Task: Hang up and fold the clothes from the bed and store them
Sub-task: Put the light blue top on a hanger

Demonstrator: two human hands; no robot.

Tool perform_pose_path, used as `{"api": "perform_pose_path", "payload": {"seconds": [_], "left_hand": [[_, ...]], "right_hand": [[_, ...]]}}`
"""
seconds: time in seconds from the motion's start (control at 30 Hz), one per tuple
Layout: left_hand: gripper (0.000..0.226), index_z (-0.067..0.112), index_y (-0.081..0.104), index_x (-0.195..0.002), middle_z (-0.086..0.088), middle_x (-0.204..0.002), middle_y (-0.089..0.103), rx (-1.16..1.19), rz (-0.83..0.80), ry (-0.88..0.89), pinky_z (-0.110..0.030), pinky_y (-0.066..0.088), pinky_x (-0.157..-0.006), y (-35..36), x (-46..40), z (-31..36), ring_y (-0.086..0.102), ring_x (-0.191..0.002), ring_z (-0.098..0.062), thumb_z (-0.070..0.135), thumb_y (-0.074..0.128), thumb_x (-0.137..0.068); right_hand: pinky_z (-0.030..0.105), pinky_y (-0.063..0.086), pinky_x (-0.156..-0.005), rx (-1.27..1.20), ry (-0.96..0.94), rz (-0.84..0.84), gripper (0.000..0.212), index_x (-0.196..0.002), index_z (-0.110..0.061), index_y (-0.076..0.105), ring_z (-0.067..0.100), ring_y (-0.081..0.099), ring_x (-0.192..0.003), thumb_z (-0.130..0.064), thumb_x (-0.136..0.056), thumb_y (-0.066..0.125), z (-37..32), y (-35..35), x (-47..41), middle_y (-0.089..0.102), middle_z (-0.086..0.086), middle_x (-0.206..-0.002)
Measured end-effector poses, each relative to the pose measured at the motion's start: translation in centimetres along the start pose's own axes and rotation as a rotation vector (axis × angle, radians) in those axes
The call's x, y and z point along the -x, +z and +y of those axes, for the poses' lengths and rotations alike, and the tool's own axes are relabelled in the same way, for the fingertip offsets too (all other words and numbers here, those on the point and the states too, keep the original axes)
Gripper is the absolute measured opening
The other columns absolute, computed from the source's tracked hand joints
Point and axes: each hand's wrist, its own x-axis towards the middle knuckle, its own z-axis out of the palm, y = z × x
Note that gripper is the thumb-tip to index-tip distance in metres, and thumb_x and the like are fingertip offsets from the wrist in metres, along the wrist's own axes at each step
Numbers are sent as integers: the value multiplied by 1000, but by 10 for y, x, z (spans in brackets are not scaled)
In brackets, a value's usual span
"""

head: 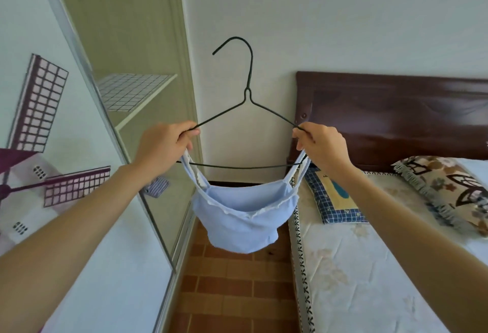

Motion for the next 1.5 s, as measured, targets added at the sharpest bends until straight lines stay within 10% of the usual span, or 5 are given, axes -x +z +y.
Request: {"api": "perform_pose_path", "payload": {"seconds": [0.57, 1.5], "left_hand": [[22, 15, 68, -88, 12, -60, 63, 5, 1, -14, -32, 48, -55, 68, -169, -94, 58, -52, -13, 24, 52, -100], [19, 17, 67, -83, 13, -61, 64, -144, 169, -155, -21, 35, -52, 156, -450, -255, 62, -57, -19, 22, 56, -98]], "right_hand": [[29, 39, -64, -6, 31, -11, 24, -89, -22, 66, 1, 50, -58, -26, -102, 47, 18, 88, -189, 61, -15, -66], [34, 51, -72, -26, -197, -55, 24, -95, -20, 67, 20, 64, -68, -30, -101, 46, 33, 224, -563, 71, -7, -76]]}}
